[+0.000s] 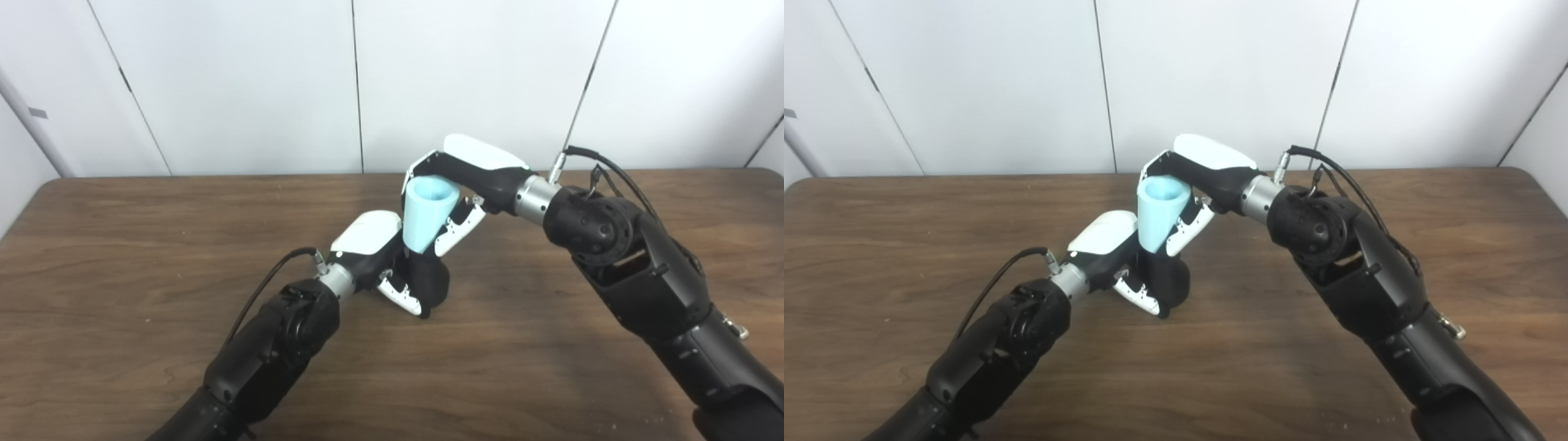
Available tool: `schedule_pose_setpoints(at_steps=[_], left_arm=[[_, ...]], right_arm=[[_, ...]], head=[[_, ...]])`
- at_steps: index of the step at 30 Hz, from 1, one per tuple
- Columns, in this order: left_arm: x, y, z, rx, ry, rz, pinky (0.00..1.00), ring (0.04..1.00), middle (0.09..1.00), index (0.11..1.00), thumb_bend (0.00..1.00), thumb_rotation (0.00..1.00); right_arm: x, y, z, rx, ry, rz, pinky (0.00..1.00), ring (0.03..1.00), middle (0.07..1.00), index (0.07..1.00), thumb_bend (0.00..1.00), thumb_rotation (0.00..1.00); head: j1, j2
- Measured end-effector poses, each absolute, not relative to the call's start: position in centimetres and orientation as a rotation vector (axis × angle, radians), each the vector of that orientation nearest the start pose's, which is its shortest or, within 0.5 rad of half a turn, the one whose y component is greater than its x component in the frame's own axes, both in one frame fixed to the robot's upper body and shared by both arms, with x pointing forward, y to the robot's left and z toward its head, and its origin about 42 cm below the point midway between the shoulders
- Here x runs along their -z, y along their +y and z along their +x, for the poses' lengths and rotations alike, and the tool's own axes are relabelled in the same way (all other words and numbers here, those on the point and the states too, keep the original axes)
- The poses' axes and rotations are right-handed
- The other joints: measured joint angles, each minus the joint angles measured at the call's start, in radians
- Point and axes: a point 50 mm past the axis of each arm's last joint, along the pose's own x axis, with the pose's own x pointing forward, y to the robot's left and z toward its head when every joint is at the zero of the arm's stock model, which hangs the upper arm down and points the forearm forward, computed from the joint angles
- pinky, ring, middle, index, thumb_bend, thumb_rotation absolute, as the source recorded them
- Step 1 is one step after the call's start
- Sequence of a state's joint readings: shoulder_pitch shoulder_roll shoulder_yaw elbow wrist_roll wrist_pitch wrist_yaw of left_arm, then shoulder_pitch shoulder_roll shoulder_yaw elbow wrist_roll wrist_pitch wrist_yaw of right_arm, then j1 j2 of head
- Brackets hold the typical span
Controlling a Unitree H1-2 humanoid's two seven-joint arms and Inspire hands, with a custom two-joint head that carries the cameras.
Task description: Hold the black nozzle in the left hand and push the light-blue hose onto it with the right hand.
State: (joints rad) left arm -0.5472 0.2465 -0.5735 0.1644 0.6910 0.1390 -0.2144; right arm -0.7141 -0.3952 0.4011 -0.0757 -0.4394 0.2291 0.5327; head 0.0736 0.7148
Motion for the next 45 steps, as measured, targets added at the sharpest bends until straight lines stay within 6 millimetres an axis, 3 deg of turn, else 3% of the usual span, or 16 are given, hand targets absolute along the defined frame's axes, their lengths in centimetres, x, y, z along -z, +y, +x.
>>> schedule_pose_setpoints(at_steps=[9, 18, 34, 39, 41, 44, 45], left_arm=[[-18.4, 11.8, 40.5, 0.577, -0.253, 1.140, 0.38, 0.430, 0.426, 0.491, 0.53, 0.00], [-18.2, 12.0, 40.4, 0.562, -0.241, 1.118, 0.43, 0.461, 0.489, 0.480, 0.53, 0.00], [-18.1, 11.9, 40.3, 0.560, -0.238, 1.111, 0.38, 0.425, 0.418, 0.493, 0.52, 0.00], [-18.1, 11.9, 40.3, 0.562, -0.238, 1.111, 0.37, 0.412, 0.411, 0.492, 0.52, 0.00], [-18.1, 11.9, 40.4, 0.563, -0.239, 1.111, 0.35, 0.395, 0.402, 0.490, 0.52, 0.00], [-18.1, 11.9, 40.4, 0.563, -0.240, 1.112, 0.34, 0.387, 0.399, 0.488, 0.52, 0.00], [-18.1, 11.9, 40.4, 0.562, -0.239, 1.112, 0.34, 0.388, 0.399, 0.488, 0.52, 0.00]], right_arm=[[-30.5, -16.6, 41.9, -0.626, -0.327, -1.055, 0.34, 0.449, 0.502, 0.495, 0.50, 0.00], [-30.2, -16.2, 41.8, -0.622, -0.330, -1.069, 0.34, 0.449, 0.499, 0.491, 0.50, 0.00], [-30.0, -15.5, 41.6, -0.644, -0.343, -1.110, 0.35, 0.452, 0.490, 0.484, 0.50, 0.00], [-30.2, -15.9, 41.8, -0.632, -0.320, -1.085, 0.34, 0.440, 0.496, 0.505, 0.50, 0.00], [-30.3, -16.0, 41.8, -0.627, -0.310, -1.067, 0.33, 0.451, 0.529, 0.555, 0.49, 0.00], [-30.6, -16.0, 41.5, -0.621, -0.292, -1.037, 0.39, 0.557, 0.694, 0.739, 0.79, 0.01], [-30.6, -16.1, 41.4, -0.621, -0.289, -1.034, 0.45, 0.637, 0.768, 0.792, 0.86, 0.05]], head=[[0.000, 0.008], [0.000, 0.011], [-0.002, 0.002], [-0.009, -0.005], [-0.012, -0.011], [-0.014, -0.014], [-0.015, -0.014]])
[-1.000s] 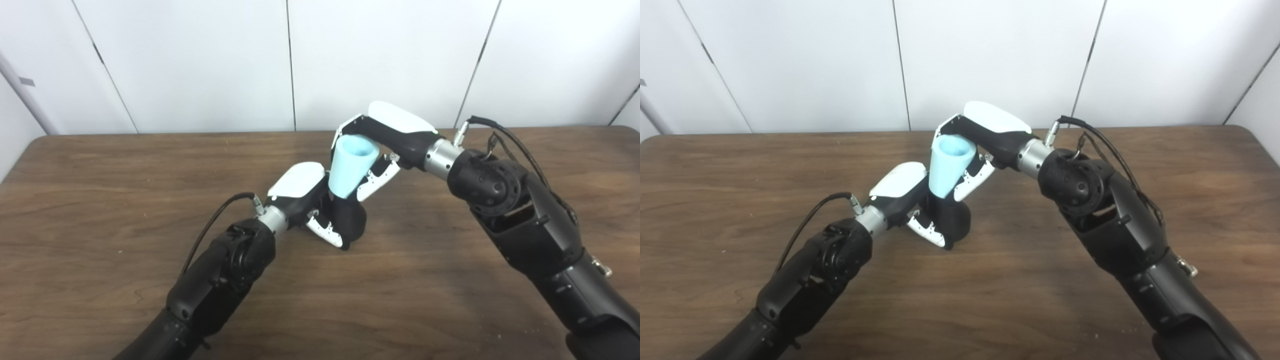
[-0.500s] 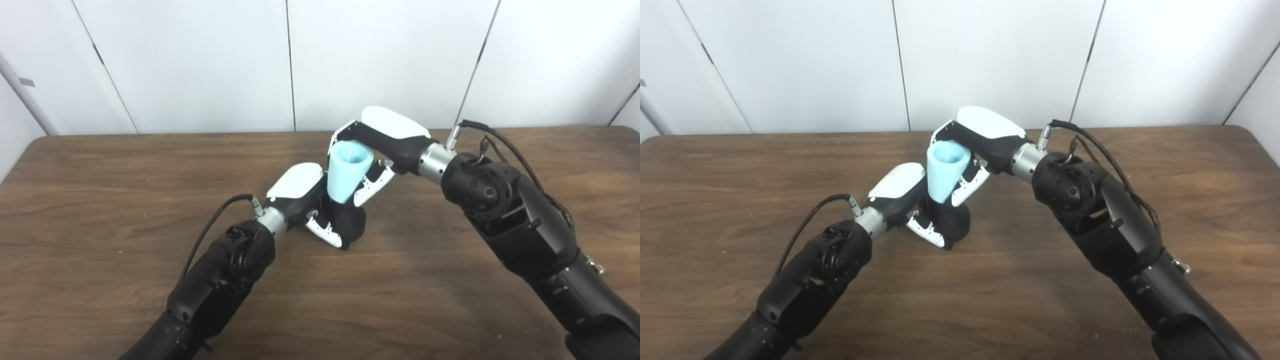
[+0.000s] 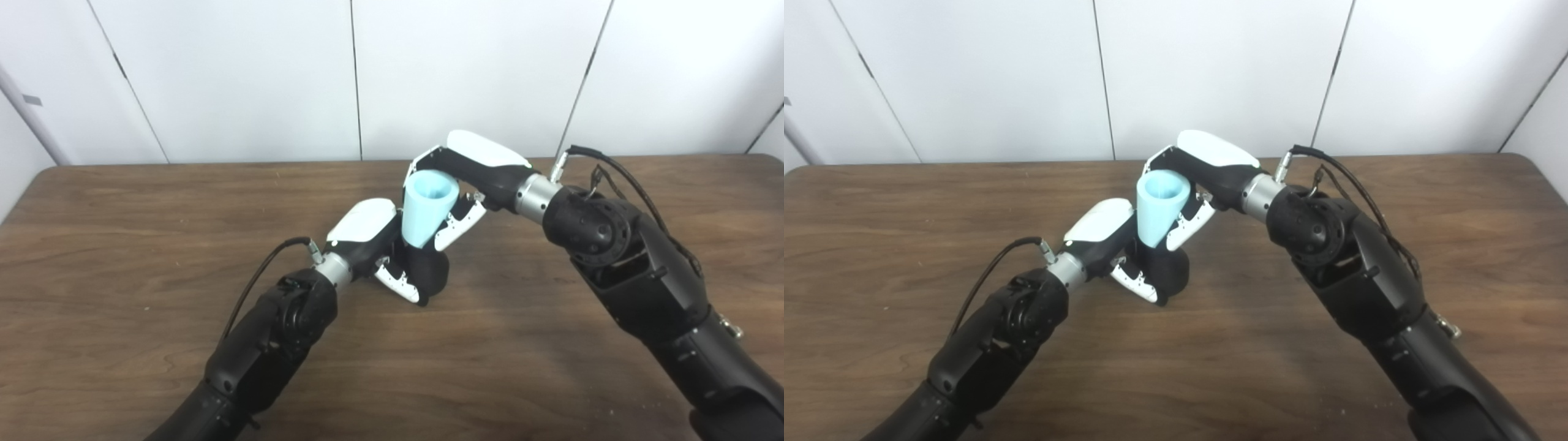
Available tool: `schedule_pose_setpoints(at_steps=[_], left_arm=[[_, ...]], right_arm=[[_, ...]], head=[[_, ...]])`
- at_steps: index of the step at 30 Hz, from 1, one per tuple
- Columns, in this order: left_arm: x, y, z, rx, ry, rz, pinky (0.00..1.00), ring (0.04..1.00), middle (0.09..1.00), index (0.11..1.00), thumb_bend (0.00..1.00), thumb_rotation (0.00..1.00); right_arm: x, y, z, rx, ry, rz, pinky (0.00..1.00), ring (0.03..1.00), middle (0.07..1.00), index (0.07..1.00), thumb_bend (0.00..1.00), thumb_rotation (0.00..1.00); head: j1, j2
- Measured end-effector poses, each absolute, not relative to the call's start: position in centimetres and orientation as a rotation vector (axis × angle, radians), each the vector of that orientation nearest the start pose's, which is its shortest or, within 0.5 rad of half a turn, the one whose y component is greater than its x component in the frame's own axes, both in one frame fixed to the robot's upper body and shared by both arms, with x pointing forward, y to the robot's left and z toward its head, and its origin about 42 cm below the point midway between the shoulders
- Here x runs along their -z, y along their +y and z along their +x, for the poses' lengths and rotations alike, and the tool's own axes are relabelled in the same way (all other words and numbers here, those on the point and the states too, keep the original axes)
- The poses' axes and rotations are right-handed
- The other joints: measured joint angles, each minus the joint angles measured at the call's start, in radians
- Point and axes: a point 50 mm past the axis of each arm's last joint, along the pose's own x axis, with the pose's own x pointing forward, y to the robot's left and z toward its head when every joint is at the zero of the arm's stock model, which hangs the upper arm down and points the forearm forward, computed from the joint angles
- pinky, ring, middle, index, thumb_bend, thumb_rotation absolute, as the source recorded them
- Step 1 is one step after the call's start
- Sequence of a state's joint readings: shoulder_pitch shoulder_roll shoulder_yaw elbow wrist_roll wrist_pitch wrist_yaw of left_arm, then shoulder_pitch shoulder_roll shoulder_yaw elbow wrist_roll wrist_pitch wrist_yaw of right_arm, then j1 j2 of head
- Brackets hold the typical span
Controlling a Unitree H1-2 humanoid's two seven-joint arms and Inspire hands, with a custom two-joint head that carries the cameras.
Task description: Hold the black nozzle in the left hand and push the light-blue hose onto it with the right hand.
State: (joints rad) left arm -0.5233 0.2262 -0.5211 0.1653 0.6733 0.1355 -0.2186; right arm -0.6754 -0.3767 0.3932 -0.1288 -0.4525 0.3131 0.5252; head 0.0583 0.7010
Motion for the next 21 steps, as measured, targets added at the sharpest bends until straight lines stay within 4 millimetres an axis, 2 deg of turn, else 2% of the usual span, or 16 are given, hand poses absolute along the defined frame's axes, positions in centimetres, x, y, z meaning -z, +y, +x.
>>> schedule_pose_setpoints(at_steps=[1, 6, 9, 16, 21], left_arm=[[-18.0, 11.9, 40.4, 0.562, -0.238, 1.112, 0.34, 0.388, 0.399, 0.488, 0.52, 0.00], [-18.0, 11.9, 40.6, 0.564, -0.239, 1.115, 0.39, 0.430, 0.428, 0.491, 0.53, 0.00], [-18.0, 11.9, 40.6, 0.566, -0.242, 1.114, 0.39, 0.427, 0.421, 0.491, 0.53, 0.00], [-18.0, 11.9, 40.7, 0.571, -0.246, 1.117, 0.35, 0.402, 0.409, 0.489, 0.52, 0.00], [-18.0, 11.9, 40.7, 0.573, -0.248, 1.118, 0.35, 0.399, 0.408, 0.488, 0.52, 0.00]], right_arm=[[-30.7, -16.1, 41.3, -0.622, -0.286, -1.033, 0.47, 0.665, 0.793, 0.810, 0.89, 0.07], [-31.2, -16.6, 40.8, -0.592, -0.310, -1.033, 0.69, 0.864, 0.976, 0.978, 1.00, 0.26], [-31.7, -17.3, 41.0, -0.567, -0.315, -1.014, 0.78, 0.972, 0.997, 0.998, 1.00, 0.30], [-33.1, -18.4, 40.1, -0.606, -0.345, -0.954, 0.98, 1.000, 1.000, 1.000, 1.00, 0.30], [-33.4, -19.1, 39.5, -0.677, -0.329, -0.911, 1.00, 1.000, 1.000, 1.000, 1.00, 0.34]], head=[[0.000, 0.000], [0.000, -0.003], [0.000, -0.005], [0.000, -0.005], [0.000, -0.006]])
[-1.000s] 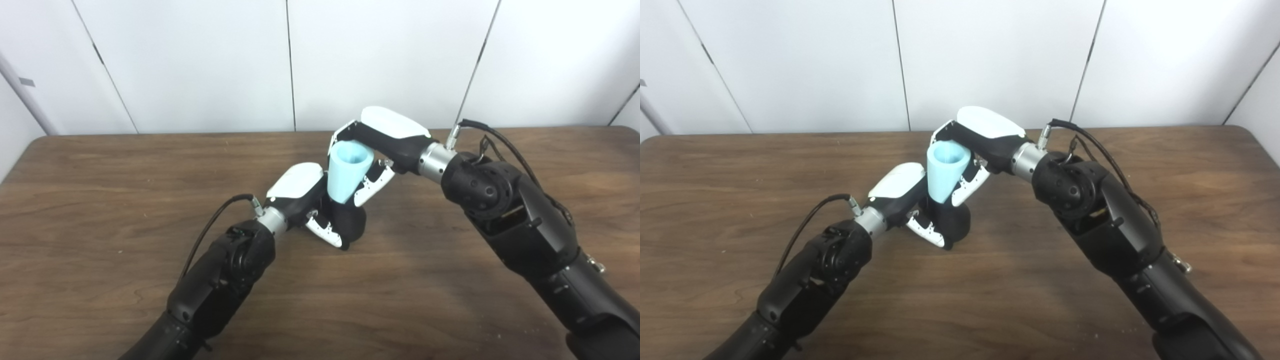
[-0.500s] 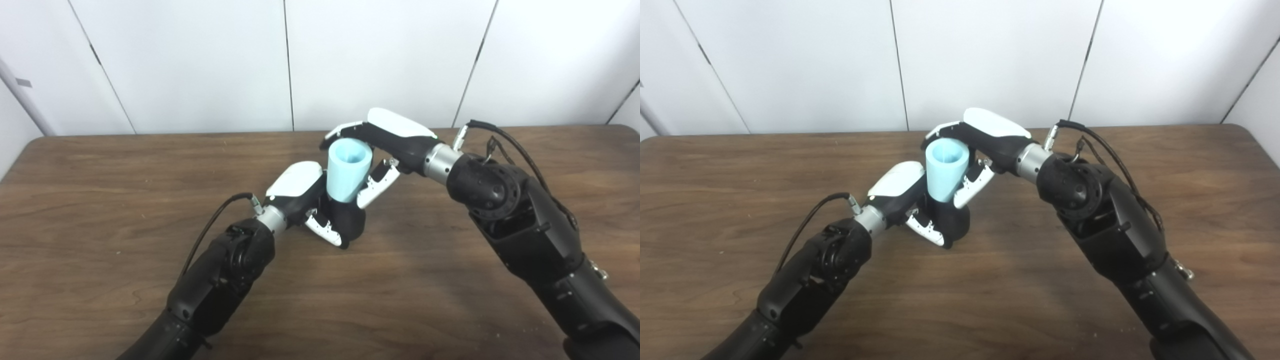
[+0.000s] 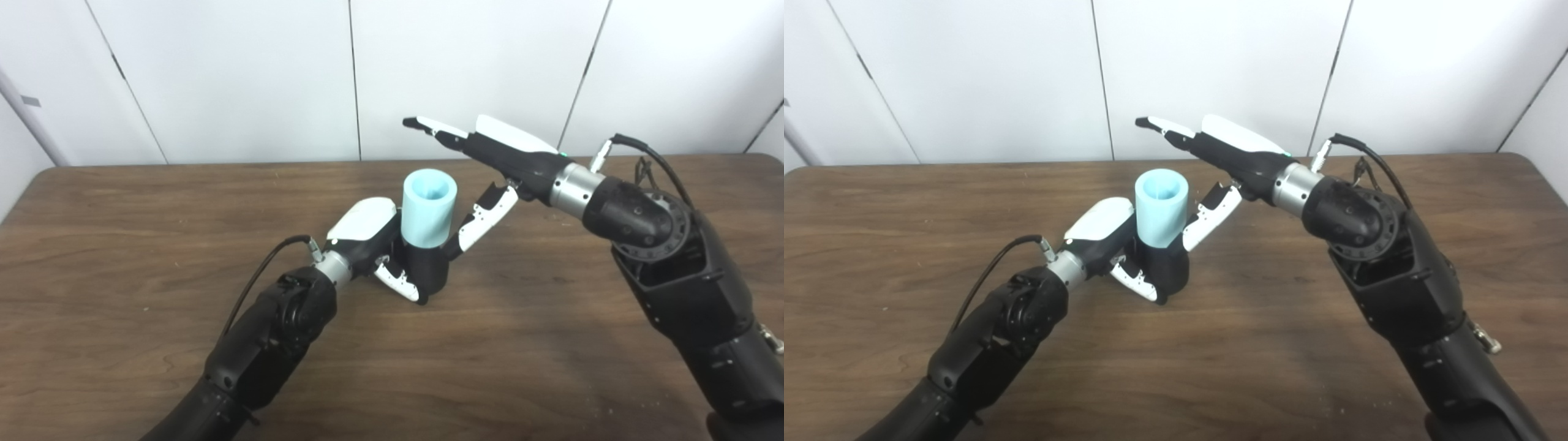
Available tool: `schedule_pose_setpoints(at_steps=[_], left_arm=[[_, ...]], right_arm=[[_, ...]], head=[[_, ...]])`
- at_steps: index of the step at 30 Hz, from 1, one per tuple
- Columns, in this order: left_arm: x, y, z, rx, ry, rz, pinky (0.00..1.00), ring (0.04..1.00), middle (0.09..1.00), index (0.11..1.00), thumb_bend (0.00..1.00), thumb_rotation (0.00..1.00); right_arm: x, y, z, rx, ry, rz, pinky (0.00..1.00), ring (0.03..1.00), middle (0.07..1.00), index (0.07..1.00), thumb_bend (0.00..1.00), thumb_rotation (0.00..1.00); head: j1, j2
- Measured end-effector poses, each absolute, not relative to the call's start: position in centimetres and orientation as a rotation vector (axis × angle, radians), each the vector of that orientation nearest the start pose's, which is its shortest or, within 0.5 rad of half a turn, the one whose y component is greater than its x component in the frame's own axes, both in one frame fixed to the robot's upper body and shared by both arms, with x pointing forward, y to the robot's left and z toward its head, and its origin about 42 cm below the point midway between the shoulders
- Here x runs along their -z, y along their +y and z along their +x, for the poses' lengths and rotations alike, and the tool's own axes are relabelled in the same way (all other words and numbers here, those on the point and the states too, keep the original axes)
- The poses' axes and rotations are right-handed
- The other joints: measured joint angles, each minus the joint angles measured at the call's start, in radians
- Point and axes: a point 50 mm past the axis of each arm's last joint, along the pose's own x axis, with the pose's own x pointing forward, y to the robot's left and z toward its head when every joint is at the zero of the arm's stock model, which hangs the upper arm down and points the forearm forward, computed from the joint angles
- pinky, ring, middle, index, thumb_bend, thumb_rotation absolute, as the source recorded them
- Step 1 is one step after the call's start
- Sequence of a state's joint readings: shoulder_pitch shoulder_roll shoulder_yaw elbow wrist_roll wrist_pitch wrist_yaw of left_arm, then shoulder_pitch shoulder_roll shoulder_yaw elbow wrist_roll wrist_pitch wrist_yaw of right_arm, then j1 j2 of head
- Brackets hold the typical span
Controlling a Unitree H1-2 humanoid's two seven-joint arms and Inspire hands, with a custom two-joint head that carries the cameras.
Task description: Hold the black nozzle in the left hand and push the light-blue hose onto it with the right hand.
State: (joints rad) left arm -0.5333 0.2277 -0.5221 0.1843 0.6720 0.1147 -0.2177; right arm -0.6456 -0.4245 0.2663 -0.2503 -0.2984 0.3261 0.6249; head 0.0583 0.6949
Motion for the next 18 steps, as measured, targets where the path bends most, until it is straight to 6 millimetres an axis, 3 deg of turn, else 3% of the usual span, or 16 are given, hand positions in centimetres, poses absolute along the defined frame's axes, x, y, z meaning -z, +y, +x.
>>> schedule_pose_setpoints(at_steps=[11, 18], left_arm=[[-18.0, 11.9, 40.8, 0.575, -0.250, 1.119, 0.40, 0.436, 0.447, 0.488, 0.53, 0.00], [-18.0, 11.9, 40.8, 0.576, -0.250, 1.119, 0.40, 0.439, 0.428, 0.489, 0.53, 0.00]], right_arm=[[-32.8, -20.2, 38.0, -0.786, -0.397, -1.000, 1.00, 1.000, 1.000, 1.000, 0.96, 0.70], [-32.8, -20.2, 37.8, -0.804, -0.417, -1.014, 1.00, 1.000, 1.000, 1.000, 0.92, 0.74]], head=[[0.003, 0.002], [0.002, 0.003]])
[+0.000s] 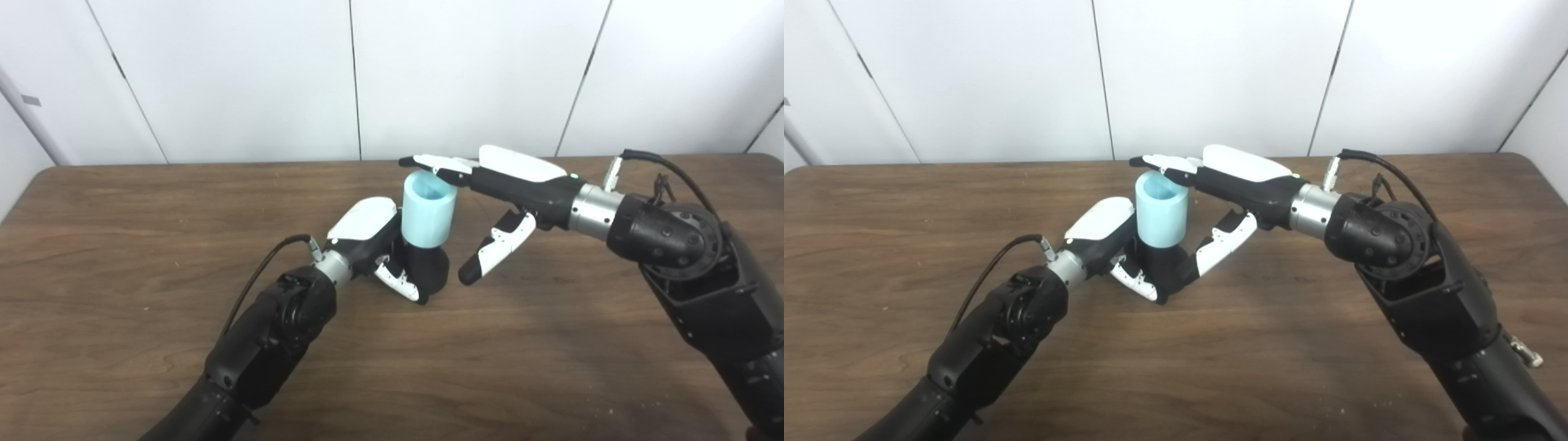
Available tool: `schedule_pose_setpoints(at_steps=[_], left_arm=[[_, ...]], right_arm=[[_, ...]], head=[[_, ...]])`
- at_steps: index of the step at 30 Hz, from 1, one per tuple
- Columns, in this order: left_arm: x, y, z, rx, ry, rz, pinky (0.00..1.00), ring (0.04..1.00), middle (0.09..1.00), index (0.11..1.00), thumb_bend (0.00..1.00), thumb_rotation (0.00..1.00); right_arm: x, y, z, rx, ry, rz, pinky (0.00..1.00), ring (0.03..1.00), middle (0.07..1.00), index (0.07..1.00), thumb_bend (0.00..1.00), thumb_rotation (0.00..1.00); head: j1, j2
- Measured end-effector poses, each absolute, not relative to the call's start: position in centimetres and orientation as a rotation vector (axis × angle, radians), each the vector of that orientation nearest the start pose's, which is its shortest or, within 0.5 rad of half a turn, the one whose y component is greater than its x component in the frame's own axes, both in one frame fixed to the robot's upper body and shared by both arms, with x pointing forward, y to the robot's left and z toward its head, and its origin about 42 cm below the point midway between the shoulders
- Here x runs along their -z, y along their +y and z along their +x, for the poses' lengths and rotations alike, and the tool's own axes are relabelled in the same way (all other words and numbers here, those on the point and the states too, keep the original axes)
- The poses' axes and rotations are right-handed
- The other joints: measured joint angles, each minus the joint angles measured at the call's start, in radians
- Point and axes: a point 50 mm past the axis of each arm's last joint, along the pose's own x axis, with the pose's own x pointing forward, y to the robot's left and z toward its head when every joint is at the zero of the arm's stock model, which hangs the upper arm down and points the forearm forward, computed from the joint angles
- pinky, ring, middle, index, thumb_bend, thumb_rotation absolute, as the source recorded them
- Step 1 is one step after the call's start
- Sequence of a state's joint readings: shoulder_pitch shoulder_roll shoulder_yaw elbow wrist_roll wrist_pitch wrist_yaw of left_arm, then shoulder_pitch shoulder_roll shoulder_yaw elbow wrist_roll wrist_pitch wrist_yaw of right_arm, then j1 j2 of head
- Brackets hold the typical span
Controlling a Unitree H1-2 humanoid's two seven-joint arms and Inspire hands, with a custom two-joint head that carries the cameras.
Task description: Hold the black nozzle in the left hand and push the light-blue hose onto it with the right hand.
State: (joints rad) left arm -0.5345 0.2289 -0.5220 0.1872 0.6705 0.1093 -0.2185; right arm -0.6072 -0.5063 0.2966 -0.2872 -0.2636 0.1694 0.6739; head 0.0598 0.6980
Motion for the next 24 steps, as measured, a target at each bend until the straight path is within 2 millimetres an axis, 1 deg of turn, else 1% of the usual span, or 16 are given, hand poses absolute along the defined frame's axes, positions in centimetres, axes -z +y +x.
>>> schedule_pose_setpoints(at_steps=[5, 10, 12, 16, 21, 24], left_arm=[[-18.01, 11.94, 40.77, 0.576, -0.250, 1.118, 0.40, 0.440, 0.443, 0.488, 0.53, 0.00], [-17.99, 11.95, 40.76, 0.576, -0.249, 1.117, 0.40, 0.444, 0.448, 0.487, 0.53, 0.00], [-17.99, 11.96, 40.76, 0.576, -0.249, 1.117, 0.41, 0.457, 0.467, 0.485, 0.53, 0.00], [-17.99, 11.96, 40.76, 0.577, -0.249, 1.116, 0.41, 0.454, 0.446, 0.488, 0.53, 0.00], [-17.98, 11.98, 40.74, 0.579, -0.252, 1.115, 0.43, 0.471, 0.478, 0.483, 0.53, 0.00], [-17.96, 12.01, 40.72, 0.580, -0.252, 1.113, 0.42, 0.466, 0.460, 0.486, 0.53, 0.00]], right_arm=[[-33.03, -20.18, 37.46, -0.805, -0.432, -1.020, 1.00, 1.000, 1.000, 1.000, 0.92, 0.74], [-32.53, -20.14, 37.12, -0.811, -0.426, -1.026, 1.00, 1.000, 1.000, 1.000, 0.92, 0.75], [-32.41, -20.05, 37.04, -0.817, -0.432, -1.038, 1.00, 1.000, 1.000, 1.000, 0.92, 0.76], [-32.43, -20.11, 36.97, -0.837, -0.436, -1.059, 1.00, 1.000, 1.000, 1.000, 0.88, 0.75], [-32.83, -20.55, 36.87, -0.875, -0.480, -1.128, 1.00, 1.000, 1.000, 0.984, 0.87, 0.74], [-32.85, -20.70, 36.99, -0.894, -0.515, -1.189, 1.00, 1.000, 1.000, 0.970, 0.87, 0.75]], head=[[0.003, 0.000], [0.003, 0.005], [0.005, 0.005], [0.005, 0.008], [0.005, 0.008], [0.003, 0.008]])
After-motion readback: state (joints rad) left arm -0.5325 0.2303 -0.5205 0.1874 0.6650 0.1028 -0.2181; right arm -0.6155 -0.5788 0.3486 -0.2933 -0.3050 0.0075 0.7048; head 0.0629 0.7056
